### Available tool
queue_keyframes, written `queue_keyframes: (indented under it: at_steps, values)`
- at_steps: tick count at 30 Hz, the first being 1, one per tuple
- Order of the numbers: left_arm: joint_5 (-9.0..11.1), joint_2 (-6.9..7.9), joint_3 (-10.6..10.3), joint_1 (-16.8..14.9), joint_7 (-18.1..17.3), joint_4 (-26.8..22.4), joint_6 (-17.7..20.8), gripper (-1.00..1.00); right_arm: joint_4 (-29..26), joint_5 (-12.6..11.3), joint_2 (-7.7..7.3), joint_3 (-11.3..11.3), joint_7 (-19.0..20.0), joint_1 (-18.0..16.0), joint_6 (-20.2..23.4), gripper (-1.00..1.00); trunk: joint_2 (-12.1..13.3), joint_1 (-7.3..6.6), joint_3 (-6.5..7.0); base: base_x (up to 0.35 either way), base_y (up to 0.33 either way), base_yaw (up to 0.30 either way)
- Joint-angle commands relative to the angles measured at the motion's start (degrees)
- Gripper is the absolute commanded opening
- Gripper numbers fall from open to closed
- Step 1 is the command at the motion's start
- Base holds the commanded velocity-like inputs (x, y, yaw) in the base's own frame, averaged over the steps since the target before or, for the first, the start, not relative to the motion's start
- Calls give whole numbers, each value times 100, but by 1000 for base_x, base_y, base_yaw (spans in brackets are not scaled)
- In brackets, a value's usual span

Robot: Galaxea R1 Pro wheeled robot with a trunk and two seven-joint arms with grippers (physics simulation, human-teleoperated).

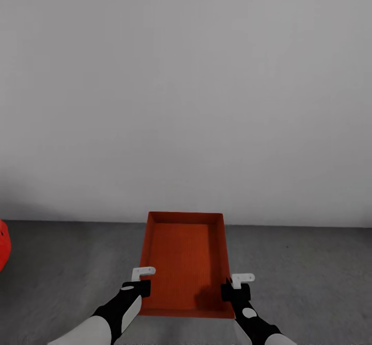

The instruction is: Move the two storage containers from the living room to the garage. In the garage, place one container on the floor and stack the other container on top of it (either order is fine).

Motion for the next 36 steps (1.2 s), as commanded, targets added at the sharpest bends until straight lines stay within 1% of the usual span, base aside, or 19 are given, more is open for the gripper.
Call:
queue_keyframes:
  at_steps: [1, 36]
  values:
    - [-103, 56, 103, -5, 74, -36, 20, -100, 16, 32, 1, -183, -18, -3, -18, -100, -6, 1, -16, 0, 0, 0]
    - [-100, 46, 112, -8, 73, -29, 20, -100, 15, 32, 1, -183, -18, -3, -18, -100, -6, 1, -335, 0, 0, 0]
